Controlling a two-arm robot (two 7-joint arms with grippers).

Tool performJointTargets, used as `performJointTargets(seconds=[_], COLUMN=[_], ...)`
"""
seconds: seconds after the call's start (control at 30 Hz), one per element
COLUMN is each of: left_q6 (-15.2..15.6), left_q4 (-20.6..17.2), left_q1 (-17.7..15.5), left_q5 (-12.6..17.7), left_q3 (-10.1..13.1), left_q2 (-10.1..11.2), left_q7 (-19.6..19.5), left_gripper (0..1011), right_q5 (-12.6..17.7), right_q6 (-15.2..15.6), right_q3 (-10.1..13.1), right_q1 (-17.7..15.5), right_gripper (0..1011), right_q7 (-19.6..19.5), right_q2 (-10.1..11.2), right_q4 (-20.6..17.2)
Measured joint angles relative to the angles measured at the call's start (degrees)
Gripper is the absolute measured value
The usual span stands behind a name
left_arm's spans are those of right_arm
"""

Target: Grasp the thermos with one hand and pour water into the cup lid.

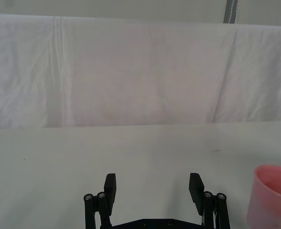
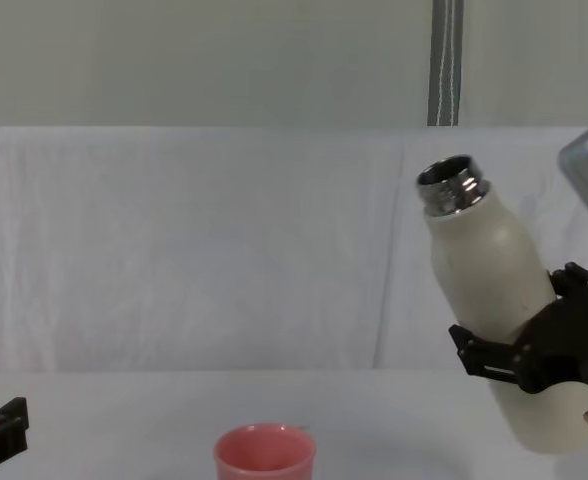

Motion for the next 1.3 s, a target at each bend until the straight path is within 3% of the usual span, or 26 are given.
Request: performJointTargets(seconds=[0.5, 0.7, 1.1, 1.3], left_q6=[0.0, 0.0, 0.0, 0.0], left_q4=[0.0, 0.0, 0.0, 0.0], left_q1=[0.0, 0.0, 0.0, 0.0], left_q5=[0.0, 0.0, 0.0, 0.0], left_q3=[0.0, 0.0, 0.0, 0.0], left_q2=[0.0, 0.0, 0.0, 0.0], left_q7=[0.0, 0.0, 0.0, 0.0], left_gripper=[1001, 1001, 1001, 1001], right_q5=[9.1, 14.8, 20.8, 22.3], right_q6=[1.2, 1.5, 1.3, 0.9], right_q3=[4.0, 6.3, 8.0, 8.3], right_q1=[-1.4, -2.0, -2.4, -2.5], right_gripper=[951, 951, 951, 951], right_q7=[0.9, 1.1, 0.9, 0.4], right_q2=[-1.2, -2.7, -4.1, -4.3], right_q4=[0.7, 1.9, 4.1, 4.9])
